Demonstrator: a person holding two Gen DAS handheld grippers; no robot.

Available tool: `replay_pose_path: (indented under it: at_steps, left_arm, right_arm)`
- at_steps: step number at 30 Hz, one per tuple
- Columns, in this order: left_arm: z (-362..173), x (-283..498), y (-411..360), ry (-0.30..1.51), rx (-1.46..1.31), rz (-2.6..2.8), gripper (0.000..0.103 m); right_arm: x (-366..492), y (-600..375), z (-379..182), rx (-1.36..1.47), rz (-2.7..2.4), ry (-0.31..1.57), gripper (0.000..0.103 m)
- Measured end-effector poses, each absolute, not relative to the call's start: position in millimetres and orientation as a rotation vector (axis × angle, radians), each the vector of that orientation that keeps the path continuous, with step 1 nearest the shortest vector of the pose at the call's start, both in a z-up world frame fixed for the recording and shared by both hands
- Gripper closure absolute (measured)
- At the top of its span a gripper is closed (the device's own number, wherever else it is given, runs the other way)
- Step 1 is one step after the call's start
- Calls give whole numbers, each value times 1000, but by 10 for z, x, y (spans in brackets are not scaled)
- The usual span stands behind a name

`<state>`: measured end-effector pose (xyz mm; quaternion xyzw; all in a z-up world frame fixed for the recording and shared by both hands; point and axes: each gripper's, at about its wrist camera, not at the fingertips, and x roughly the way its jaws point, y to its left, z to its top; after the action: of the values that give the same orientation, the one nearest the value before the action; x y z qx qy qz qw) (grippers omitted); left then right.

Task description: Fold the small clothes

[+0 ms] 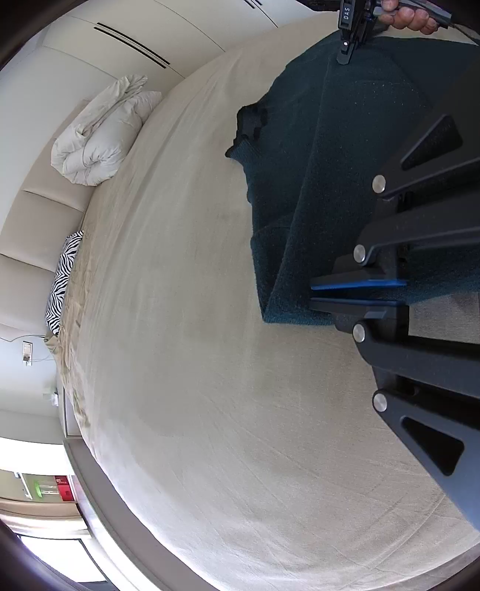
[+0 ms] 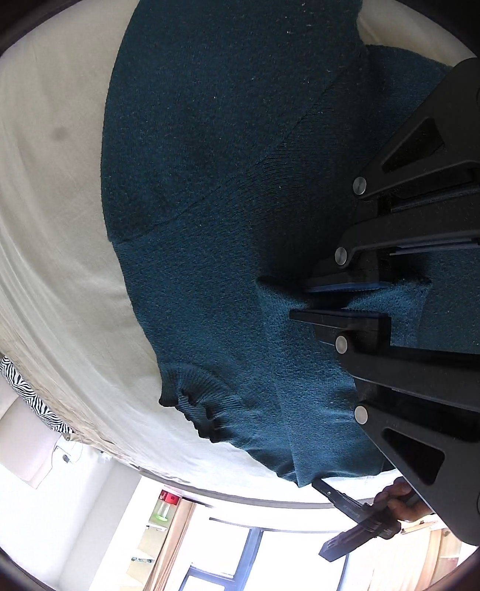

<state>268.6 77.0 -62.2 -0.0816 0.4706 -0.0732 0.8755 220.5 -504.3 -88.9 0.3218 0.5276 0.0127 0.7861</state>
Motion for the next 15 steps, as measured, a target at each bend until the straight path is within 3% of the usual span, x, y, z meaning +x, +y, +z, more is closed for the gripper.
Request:
replay_pose_path:
  at_steps: [8, 12, 15]
  left_arm:
    - [-672, 2751, 642, 1003, -83, -98, 99]
    - [-455, 2538, 502, 911, -32, -101, 99]
    - [-641, 2459, 321, 964, 61, -118, 98]
  right_arm:
    - [2230, -5025, -836, 656, 28, 1133, 96]
    - [2214, -5022, -883, 657, 22, 1137, 96]
    - [2196, -5054, -946, 689, 25, 1123, 96]
